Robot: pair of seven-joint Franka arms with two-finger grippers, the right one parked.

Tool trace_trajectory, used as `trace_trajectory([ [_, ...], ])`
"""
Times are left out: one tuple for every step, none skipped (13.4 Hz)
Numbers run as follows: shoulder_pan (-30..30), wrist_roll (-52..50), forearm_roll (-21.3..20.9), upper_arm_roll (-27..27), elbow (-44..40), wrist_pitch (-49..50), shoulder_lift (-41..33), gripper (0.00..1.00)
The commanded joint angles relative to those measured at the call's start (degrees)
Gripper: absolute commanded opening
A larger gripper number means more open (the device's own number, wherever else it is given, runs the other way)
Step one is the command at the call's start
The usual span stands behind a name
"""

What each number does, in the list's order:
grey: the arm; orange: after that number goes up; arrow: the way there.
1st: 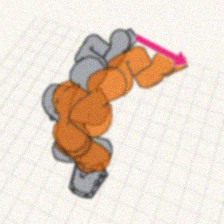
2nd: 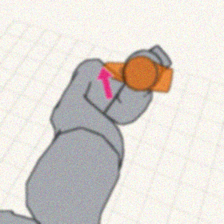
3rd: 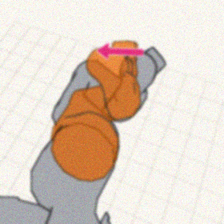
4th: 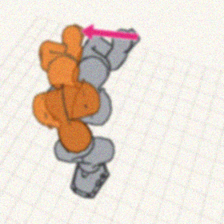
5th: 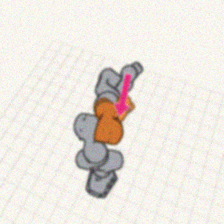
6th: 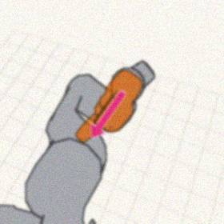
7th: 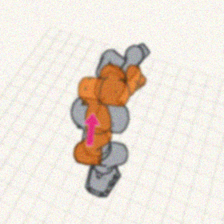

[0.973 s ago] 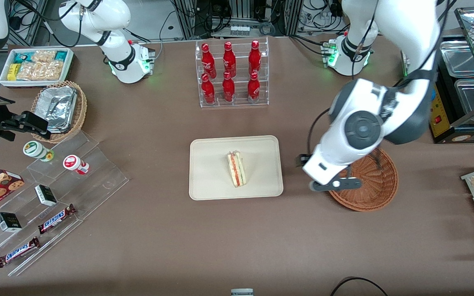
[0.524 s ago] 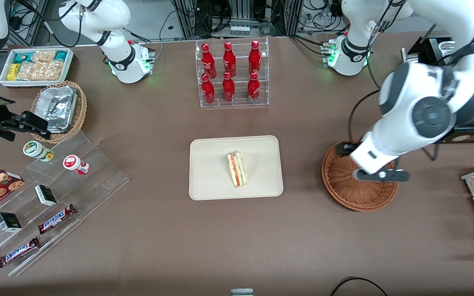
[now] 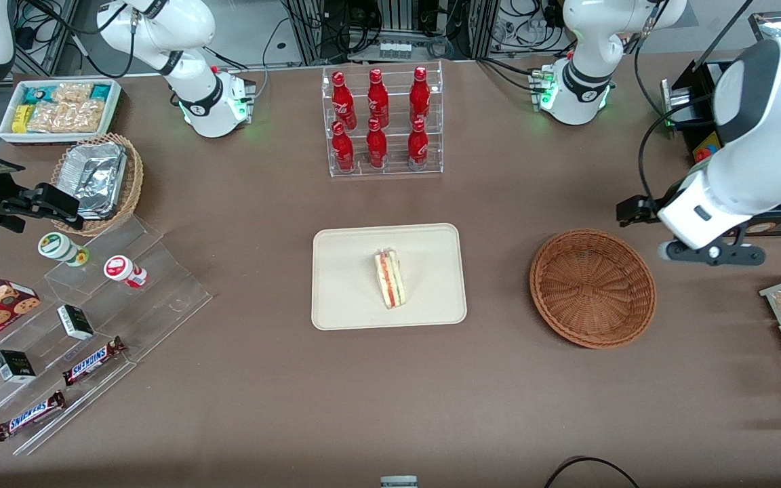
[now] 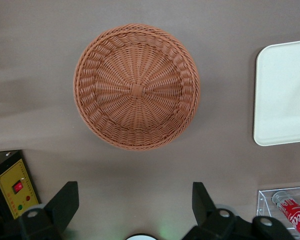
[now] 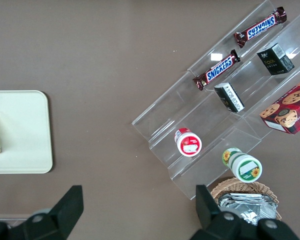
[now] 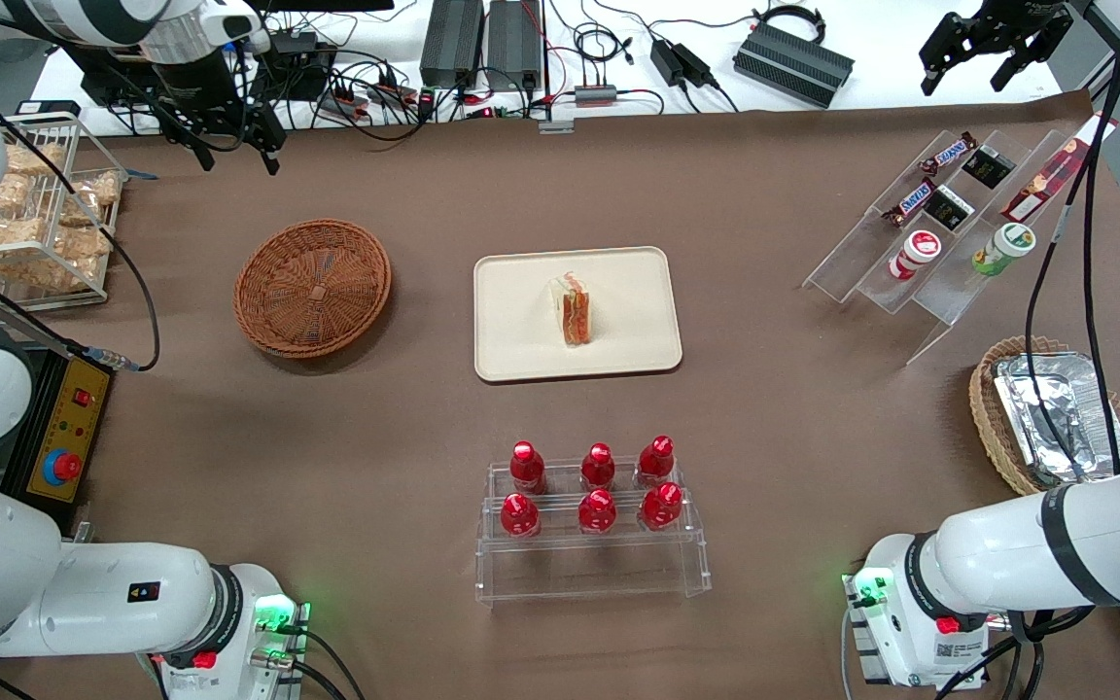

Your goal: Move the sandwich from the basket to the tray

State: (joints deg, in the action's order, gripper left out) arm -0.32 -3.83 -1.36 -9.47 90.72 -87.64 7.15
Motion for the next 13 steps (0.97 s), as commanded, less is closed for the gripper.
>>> trace_trajectory([
  [-1.5, 2.1, -0.4, -0.7, 2.0, 2.0, -3.9, 1.00],
  [-1.6, 3.5, -0.7, -0.5, 2.1, 3.0, -4.9, 1.00],
  [-2.1, 4.5, -1.4, -0.4, 2.1, 4.3, -5.8, 1.00],
  [-3.0, 5.1, -1.5, -0.5, 2.1, 5.3, -6.8, 1.00],
  [-3.3, 5.2, -1.5, -0.5, 2.1, 6.0, -7.6, 1.00],
  [-3.5, 5.2, -1.6, -0.3, 2.1, 6.5, -8.1, 1.00],
  [-4.4, 5.2, -1.6, -0.4, 2.1, 6.6, -8.5, 1.00],
  [-4.7, 5.2, -1.6, -0.4, 2.0, 6.7, -9.2, 1.00],
  [-5.3, 5.2, -1.5, -0.3, 1.7, 7.0, -9.2, 1.00],
  [-5.8, 5.2, -1.0, -0.3, 1.4, 7.3, -9.2, 1.00],
  [-6.0, 5.4, -0.6, 0.2, 1.5, 7.2, -9.2, 1.00],
  [-6.0, 5.4, -0.3, 0.7, 1.7, 7.1, -9.3, 1.00],
  [-5.8, 5.4, 0.5, 0.7, 1.7, 7.0, -9.2, 1.00],
])
